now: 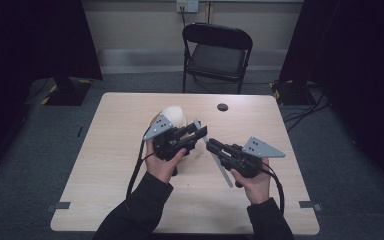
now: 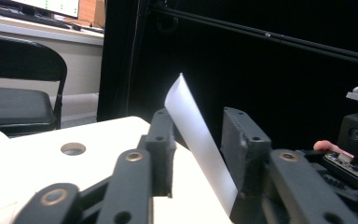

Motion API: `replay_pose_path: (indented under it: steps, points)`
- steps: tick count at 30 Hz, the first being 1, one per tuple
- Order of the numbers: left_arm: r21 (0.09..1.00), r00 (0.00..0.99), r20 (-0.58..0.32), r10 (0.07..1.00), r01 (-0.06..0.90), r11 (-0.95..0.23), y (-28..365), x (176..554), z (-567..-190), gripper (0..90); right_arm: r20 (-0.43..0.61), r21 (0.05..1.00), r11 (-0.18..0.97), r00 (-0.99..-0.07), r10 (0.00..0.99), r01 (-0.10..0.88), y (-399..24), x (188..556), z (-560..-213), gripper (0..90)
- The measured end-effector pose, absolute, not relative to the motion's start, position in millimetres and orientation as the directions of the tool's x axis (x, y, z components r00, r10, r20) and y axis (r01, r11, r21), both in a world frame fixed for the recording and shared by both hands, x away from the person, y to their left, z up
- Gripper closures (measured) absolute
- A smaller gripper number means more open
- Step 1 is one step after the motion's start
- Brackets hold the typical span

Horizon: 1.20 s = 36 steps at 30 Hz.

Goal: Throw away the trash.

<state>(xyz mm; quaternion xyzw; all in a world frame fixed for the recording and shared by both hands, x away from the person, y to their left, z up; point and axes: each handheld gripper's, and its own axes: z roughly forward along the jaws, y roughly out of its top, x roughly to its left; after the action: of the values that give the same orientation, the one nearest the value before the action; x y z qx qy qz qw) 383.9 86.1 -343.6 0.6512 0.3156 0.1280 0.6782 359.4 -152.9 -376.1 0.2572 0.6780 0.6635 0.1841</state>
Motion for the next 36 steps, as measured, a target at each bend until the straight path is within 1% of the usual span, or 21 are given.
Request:
replay_pose_path:
  steps: [8, 10, 15, 18, 19, 20, 21, 22, 24, 25, 28, 32, 36]
  points:
    - [0.958, 0.804, -0.284, 0.522, 0.252, 0.134, 83.8, 382.1, -342.7, 78.0, 0.098, 0.993, -0.002, -0.806, 0.584, 0.119, -148.9, 360.1, -378.9, 81.3]
    - [0.963, 0.809, -0.269, 0.523, 0.238, 0.127, 82.9, 381.0, -341.9, 79.3, 0.106, 0.992, -0.002, -0.808, 0.579, 0.129, -148.6, 360.1, -379.1, 80.2]
    - [0.969, 0.818, -0.248, 0.518, 0.207, 0.137, 87.3, 378.6, -338.2, 79.4, 0.152, 0.987, -0.044, -0.800, 0.580, 0.156, -155.1, 360.4, -377.9, 73.0]
    - [0.973, 0.821, -0.231, 0.522, 0.187, 0.136, 91.9, 376.3, -335.4, 79.5, 0.164, 0.985, -0.052, -0.782, 0.601, 0.166, -162.9, 361.9, -377.6, 69.2]
    - [0.973, 0.821, -0.231, 0.522, 0.187, 0.136, 91.9, 376.3, -335.4, 79.4, 0.164, 0.985, -0.052, -0.782, 0.601, 0.166, -162.9, 361.9, -377.6, 69.2]
    - [0.975, 0.820, -0.222, 0.528, 0.172, 0.142, 95.4, 373.5, -332.9, 79.5, 0.173, 0.983, -0.055, -0.765, 0.620, 0.178, -168.2, 363.3, -379.0, 66.1]
    - [0.975, 0.820, -0.222, 0.528, 0.172, 0.142, 95.4, 373.5, -332.9, 79.4, 0.173, 0.983, -0.055, -0.765, 0.620, 0.178, -168.2, 363.3, -379.0, 66.1]
    - [0.978, 0.820, -0.208, 0.533, 0.156, 0.141, 100.0, 371.2, -330.6, 79.4, 0.170, 0.981, -0.041, -0.737, 0.654, 0.190, -173.4, 365.4, -381.8, 61.1]
    - [0.978, 0.820, -0.206, 0.535, 0.153, 0.142, 102.6, 370.0, -329.3, 79.4, 0.170, 0.977, -0.025, -0.707, 0.686, 0.211, -179.3, 368.6, -386.4, 58.1]
    - [0.978, 0.820, -0.207, 0.533, 0.151, 0.147, 105.0, 368.6, -328.1, 79.4, 0.170, 0.977, -0.025, -0.707, 0.686, 0.211, -179.3, 368.6, -386.4, 58.1]
    - [0.978, 0.819, -0.200, 0.538, 0.131, 0.165, 115.4, 362.8, -322.4, 79.4, 0.168, 0.965, 0.005, -0.635, 0.754, 0.260, -191.3, 376.1, -399.2, 50.3]
    - [0.978, 0.819, -0.192, 0.540, 0.113, 0.177, 127.6, 356.2, -316.1, 79.4, 0.148, 0.943, 0.045, -0.535, 0.832, 0.330, -203.6, 383.9, -416.2, 42.6]
    - [0.978, 0.813, -0.181, 0.554, 0.088, 0.190, 141.4, 350.8, -309.5, 79.4, 0.113, 0.909, 0.088, -0.445, 0.888, 0.408, -215.7, 390.8, -435.4, 38.0]
